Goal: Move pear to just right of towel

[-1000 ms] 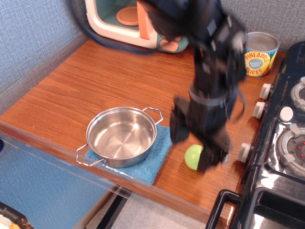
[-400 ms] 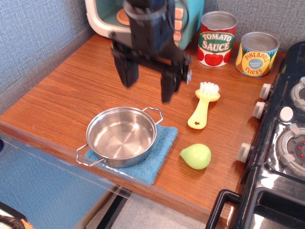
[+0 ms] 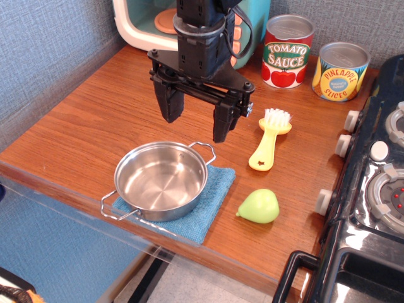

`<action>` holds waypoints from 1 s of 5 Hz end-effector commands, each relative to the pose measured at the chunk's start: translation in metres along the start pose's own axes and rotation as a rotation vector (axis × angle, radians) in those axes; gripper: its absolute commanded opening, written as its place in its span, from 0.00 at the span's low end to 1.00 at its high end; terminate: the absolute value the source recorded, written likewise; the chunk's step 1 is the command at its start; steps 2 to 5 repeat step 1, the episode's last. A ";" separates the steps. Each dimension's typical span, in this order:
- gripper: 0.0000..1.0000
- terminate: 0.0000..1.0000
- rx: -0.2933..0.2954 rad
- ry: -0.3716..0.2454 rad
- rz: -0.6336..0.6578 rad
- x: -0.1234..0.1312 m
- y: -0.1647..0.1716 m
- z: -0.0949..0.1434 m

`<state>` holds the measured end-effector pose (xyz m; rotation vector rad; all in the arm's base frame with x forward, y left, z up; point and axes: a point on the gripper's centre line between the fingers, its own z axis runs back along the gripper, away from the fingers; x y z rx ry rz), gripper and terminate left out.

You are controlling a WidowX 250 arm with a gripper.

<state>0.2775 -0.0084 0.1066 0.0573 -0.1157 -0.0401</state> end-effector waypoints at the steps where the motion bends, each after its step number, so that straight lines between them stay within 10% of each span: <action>1: 1.00 1.00 0.002 -0.041 0.000 -0.016 0.001 0.015; 5: 1.00 1.00 0.002 -0.041 0.000 -0.016 0.001 0.015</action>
